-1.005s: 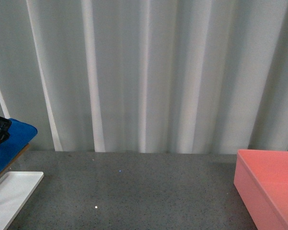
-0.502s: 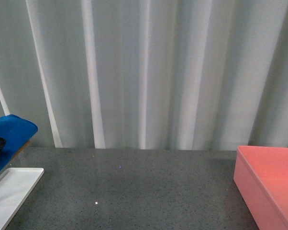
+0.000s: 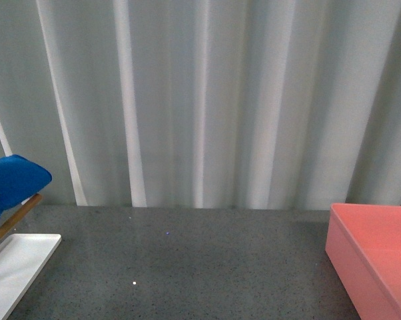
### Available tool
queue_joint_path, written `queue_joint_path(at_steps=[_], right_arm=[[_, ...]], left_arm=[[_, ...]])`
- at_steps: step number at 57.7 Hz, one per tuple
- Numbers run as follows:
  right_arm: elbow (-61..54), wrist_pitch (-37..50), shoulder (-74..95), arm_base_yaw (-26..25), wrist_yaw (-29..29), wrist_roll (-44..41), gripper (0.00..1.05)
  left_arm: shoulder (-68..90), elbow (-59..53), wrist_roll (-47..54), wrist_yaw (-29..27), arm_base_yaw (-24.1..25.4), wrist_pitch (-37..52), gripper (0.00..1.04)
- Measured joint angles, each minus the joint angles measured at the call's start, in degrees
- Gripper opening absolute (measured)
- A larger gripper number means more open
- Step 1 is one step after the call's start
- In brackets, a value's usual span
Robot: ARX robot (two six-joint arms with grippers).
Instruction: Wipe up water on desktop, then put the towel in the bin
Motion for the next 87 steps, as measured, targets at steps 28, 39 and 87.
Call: queue_joint_path(at_steps=[28, 39, 87], right_arm=[[0.0, 0.0, 0.0, 0.0, 0.0, 0.0, 0.98], [0.0, 0.0, 0.0, 0.0, 0.0, 0.0, 0.98], [13.66, 14.67, 52.94, 6.16, -40.13, 3.34, 0.98]], left_arm=[[-22.32, -15.61, -33.38, 30.42, -18.01, 23.21, 0.05], [-19.06, -17.84, -51.1, 24.3, -30.12, 36.59, 0.05], [-17.35, -17.7, -55.63, 17.57, -35.87, 35.67, 0.05]])
